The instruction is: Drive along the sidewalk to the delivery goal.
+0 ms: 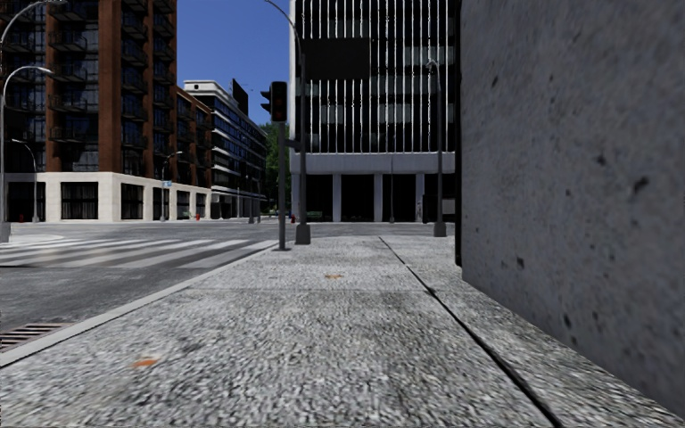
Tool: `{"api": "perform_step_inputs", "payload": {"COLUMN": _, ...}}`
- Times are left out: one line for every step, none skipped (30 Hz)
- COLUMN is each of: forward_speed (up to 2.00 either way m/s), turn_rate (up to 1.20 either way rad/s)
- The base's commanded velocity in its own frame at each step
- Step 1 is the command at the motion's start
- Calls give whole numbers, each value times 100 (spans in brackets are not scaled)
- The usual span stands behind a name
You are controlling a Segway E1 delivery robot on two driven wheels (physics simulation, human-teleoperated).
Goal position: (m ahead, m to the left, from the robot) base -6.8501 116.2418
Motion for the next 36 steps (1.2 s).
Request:
{"api": "perform_step_inputs", "payload": {"forward_speed": 200, "turn_rate": 0}}
{"api": "perform_step_inputs", "payload": {"forward_speed": 200, "turn_rate": 0}}
{"api": "perform_step_inputs", "payload": {"forward_speed": 200, "turn_rate": 0}}
{"api": "perform_step_inputs", "payload": {"forward_speed": 200, "turn_rate": 0}}
{"api": "perform_step_inputs", "payload": {"forward_speed": 200, "turn_rate": 0}}
{"api": "perform_step_inputs", "payload": {"forward_speed": 200, "turn_rate": 0}}
{"api": "perform_step_inputs", "payload": {"forward_speed": 200, "turn_rate": 0}}
{"api": "perform_step_inputs", "payload": {"forward_speed": 200, "turn_rate": 0}}
{"api": "perform_step_inputs", "payload": {"forward_speed": 200, "turn_rate": 0}}
{"api": "perform_step_inputs", "payload": {"forward_speed": 200, "turn_rate": 0}}
{"api": "perform_step_inputs", "payload": {"forward_speed": 200, "turn_rate": 0}}
{"api": "perform_step_inputs", "payload": {"forward_speed": 200, "turn_rate": 0}}
{"api": "perform_step_inputs", "payload": {"forward_speed": 200, "turn_rate": 0}}
{"api": "perform_step_inputs", "payload": {"forward_speed": 200, "turn_rate": 0}}
{"api": "perform_step_inputs", "payload": {"forward_speed": 200, "turn_rate": 0}}
{"api": "perform_step_inputs", "payload": {"forward_speed": 200, "turn_rate": 0}}
{"api": "perform_step_inputs", "payload": {"forward_speed": 200, "turn_rate": 0}}
{"api": "perform_step_inputs", "payload": {"forward_speed": 200, "turn_rate": 0}}
{"api": "perform_step_inputs", "payload": {"forward_speed": 200, "turn_rate": 0}}
{"api": "perform_step_inputs", "payload": {"forward_speed": 200, "turn_rate": 0}}
{"api": "perform_step_inputs", "payload": {"forward_speed": 200, "turn_rate": 0}}
{"api": "perform_step_inputs", "payload": {"forward_speed": 200, "turn_rate": 0}}
{"api": "perform_step_inputs", "payload": {"forward_speed": 200, "turn_rate": 0}}
{"api": "perform_step_inputs", "payload": {"forward_speed": 200, "turn_rate": 0}}
{"api": "perform_step_inputs", "payload": {"forward_speed": 200, "turn_rate": 0}}
{"api": "perform_step_inputs", "payload": {"forward_speed": 200, "turn_rate": 0}}
{"api": "perform_step_inputs", "payload": {"forward_speed": 200, "turn_rate": 0}}
{"api": "perform_step_inputs", "payload": {"forward_speed": 200, "turn_rate": 0}}
{"api": "perform_step_inputs", "payload": {"forward_speed": 200, "turn_rate": 0}}
{"api": "perform_step_inputs", "payload": {"forward_speed": 200, "turn_rate": 0}}
{"api": "perform_step_inputs", "payload": {"forward_speed": 200, "turn_rate": 0}}
{"api": "perform_step_inputs", "payload": {"forward_speed": 200, "turn_rate": 0}}
{"api": "perform_step_inputs", "payload": {"forward_speed": 200, "turn_rate": 0}}
{"api": "perform_step_inputs", "payload": {"forward_speed": 200, "turn_rate": 0}}
{"api": "perform_step_inputs", "payload": {"forward_speed": 200, "turn_rate": 0}}
{"api": "perform_step_inputs", "payload": {"forward_speed": 200, "turn_rate": 0}}
